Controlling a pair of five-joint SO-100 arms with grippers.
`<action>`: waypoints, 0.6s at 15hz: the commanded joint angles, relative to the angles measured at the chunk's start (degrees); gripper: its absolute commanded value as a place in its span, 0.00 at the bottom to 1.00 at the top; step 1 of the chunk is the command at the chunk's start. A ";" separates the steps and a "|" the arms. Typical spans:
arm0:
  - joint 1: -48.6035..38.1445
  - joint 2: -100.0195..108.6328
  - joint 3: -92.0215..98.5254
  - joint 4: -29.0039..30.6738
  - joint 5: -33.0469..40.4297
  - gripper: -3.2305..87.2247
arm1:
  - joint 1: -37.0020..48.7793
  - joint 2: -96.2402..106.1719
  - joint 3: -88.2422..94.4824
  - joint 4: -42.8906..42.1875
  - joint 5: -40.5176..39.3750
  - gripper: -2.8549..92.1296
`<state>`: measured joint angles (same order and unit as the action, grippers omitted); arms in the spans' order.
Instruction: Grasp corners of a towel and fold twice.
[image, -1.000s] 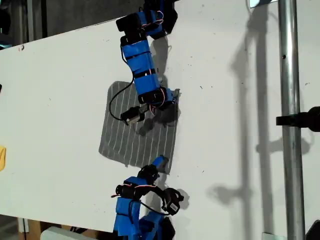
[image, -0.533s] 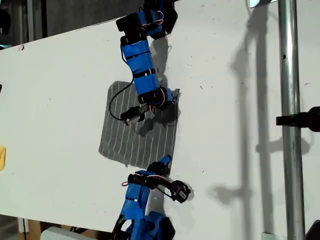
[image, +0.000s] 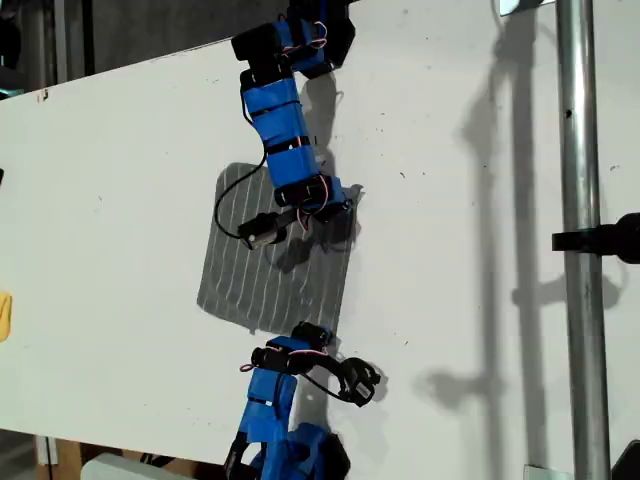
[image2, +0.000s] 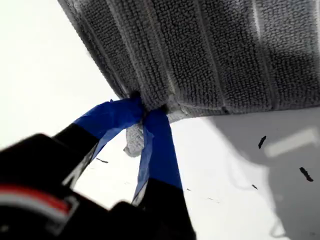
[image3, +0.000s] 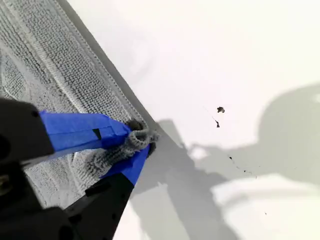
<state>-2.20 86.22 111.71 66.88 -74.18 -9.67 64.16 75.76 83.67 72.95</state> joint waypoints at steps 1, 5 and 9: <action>3.52 2.99 -6.24 5.27 -0.70 0.00 | -2.90 4.39 -1.41 0.09 1.76 0.03; 16.35 9.32 -13.54 11.51 -8.26 0.00 | -16.79 4.75 -7.91 -0.97 11.25 0.03; 19.07 16.44 -9.40 10.72 -13.80 0.00 | -18.90 5.98 -12.83 7.38 18.90 0.03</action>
<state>18.54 99.14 101.16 77.96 -87.98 -28.74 64.95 63.46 84.46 88.15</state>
